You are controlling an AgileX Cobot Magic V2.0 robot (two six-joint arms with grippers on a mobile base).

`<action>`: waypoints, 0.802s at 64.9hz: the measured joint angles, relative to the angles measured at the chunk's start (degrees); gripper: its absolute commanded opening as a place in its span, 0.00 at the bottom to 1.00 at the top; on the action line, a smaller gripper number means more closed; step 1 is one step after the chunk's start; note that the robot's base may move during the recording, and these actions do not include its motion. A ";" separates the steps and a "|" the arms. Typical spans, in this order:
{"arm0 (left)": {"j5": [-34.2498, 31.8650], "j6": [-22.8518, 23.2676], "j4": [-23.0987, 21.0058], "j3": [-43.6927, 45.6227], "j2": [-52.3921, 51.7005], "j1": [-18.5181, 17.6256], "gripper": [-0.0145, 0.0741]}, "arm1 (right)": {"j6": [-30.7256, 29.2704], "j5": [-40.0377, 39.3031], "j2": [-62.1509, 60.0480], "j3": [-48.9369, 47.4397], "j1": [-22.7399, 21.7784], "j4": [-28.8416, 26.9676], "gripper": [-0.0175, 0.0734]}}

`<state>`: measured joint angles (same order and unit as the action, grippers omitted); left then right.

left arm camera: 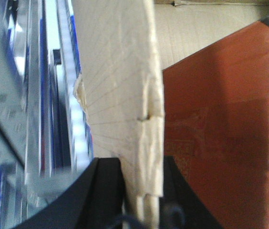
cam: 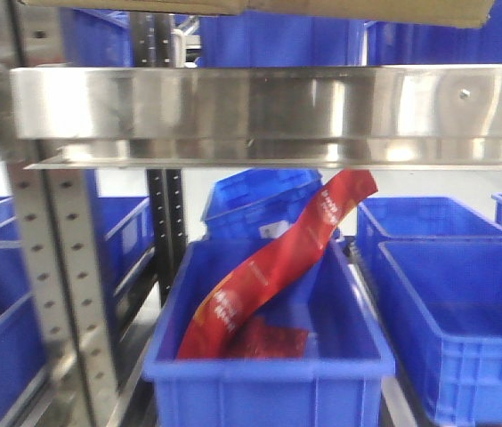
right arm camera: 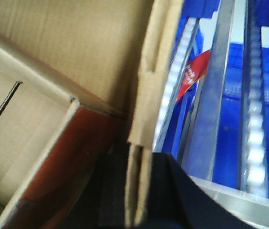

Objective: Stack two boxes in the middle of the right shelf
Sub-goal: 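Turn the base toward the steel shelf rack with blue bins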

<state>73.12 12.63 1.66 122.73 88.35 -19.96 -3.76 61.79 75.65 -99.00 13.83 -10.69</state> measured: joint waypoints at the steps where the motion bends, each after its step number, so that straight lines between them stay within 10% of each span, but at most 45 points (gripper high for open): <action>1: 0.00 0.00 0.00 0.00 0.00 0.00 0.04 | 0.00 0.00 0.00 0.00 0.00 0.00 0.03; 52: 0.00 0.00 0.00 0.00 0.00 0.00 0.04 | 0.00 0.00 0.00 0.00 0.00 0.00 0.03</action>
<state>73.12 12.63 1.66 122.73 88.35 -19.96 -3.76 61.79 75.65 -99.00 13.83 -10.69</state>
